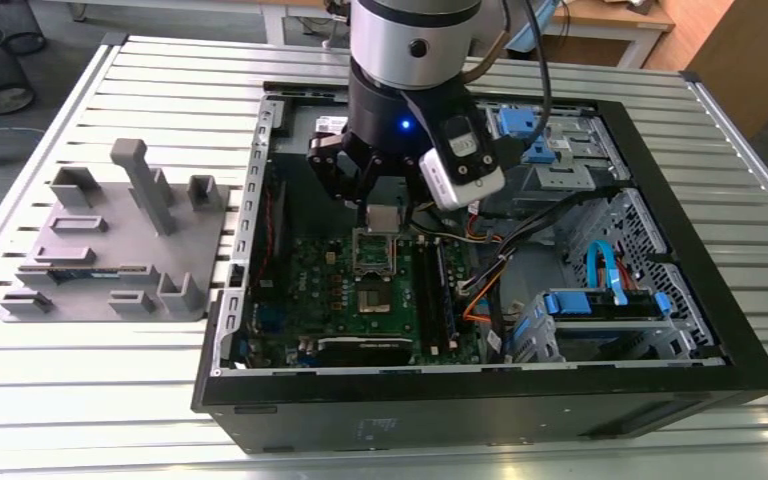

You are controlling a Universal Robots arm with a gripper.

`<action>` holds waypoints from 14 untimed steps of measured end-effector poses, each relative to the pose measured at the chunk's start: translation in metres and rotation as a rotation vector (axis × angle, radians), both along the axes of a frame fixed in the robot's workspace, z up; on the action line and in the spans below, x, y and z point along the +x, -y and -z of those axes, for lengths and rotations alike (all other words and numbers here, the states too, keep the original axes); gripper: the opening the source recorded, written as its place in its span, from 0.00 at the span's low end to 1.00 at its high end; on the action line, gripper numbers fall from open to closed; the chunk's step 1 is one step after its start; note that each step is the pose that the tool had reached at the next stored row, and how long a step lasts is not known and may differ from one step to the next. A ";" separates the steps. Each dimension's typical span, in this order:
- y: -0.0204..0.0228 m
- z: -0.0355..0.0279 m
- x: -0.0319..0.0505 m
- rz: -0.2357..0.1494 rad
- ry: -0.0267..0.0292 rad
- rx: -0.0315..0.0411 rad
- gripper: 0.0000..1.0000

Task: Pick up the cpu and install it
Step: 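Place the cpu into insertion slot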

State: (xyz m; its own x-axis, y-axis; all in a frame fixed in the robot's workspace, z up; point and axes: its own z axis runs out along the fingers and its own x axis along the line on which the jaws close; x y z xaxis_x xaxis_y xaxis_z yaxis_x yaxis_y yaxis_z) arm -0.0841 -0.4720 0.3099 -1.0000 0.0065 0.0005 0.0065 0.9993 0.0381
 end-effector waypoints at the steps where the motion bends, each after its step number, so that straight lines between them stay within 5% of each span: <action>1: 0.0009 0.0000 0.0000 0.000 0.0000 0.0000 0.47; 14: 0.0083 0.0188 0.0000 0.000 0.0000 0.0000 0.47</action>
State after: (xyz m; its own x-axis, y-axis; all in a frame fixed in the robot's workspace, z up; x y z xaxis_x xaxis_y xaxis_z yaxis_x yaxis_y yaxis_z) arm -0.0841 -0.4803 0.2911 -1.0000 0.0065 0.0005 0.0065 0.9993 0.0381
